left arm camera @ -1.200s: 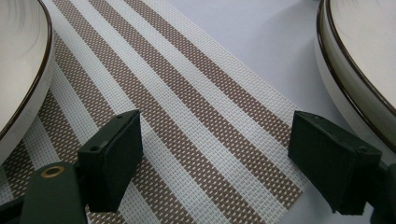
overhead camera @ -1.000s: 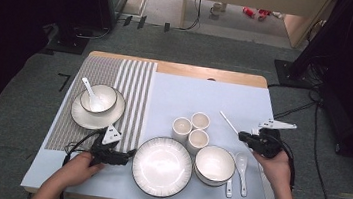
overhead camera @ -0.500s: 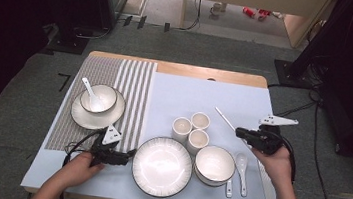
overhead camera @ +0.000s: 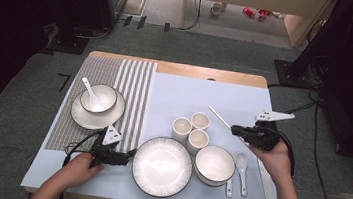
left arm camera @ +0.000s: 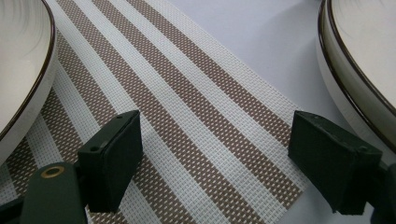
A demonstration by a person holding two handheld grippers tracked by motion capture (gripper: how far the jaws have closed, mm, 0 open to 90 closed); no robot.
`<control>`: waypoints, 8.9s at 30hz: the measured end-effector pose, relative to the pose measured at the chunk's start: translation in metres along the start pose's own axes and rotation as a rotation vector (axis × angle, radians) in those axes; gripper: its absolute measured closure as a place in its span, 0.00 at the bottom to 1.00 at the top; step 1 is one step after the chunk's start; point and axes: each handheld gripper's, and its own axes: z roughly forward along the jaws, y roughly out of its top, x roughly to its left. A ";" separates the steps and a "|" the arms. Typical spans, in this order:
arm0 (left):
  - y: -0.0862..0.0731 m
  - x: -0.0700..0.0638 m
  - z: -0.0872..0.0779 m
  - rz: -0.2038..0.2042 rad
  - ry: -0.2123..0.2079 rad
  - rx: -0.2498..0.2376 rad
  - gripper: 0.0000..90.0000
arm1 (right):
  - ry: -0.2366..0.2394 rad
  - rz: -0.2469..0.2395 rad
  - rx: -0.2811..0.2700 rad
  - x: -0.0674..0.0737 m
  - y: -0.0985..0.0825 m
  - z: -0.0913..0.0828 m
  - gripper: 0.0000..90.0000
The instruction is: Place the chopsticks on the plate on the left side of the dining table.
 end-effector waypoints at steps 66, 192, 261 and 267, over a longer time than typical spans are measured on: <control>-0.002 -0.001 -0.003 -0.010 -0.014 -0.003 0.20 | 0.218 -0.171 0.044 0.054 0.057 0.035 0.95; -0.002 -0.002 -0.002 0.001 -0.006 0.001 0.19 | 0.317 -0.315 0.097 0.148 0.149 0.122 0.95; -0.005 -0.004 -0.006 0.007 -0.021 0.005 0.19 | 0.369 -0.372 0.150 0.201 0.174 0.180 0.95; -0.006 -0.004 -0.006 0.008 -0.020 0.002 0.19 | 0.370 -0.375 0.151 0.201 0.175 0.185 0.95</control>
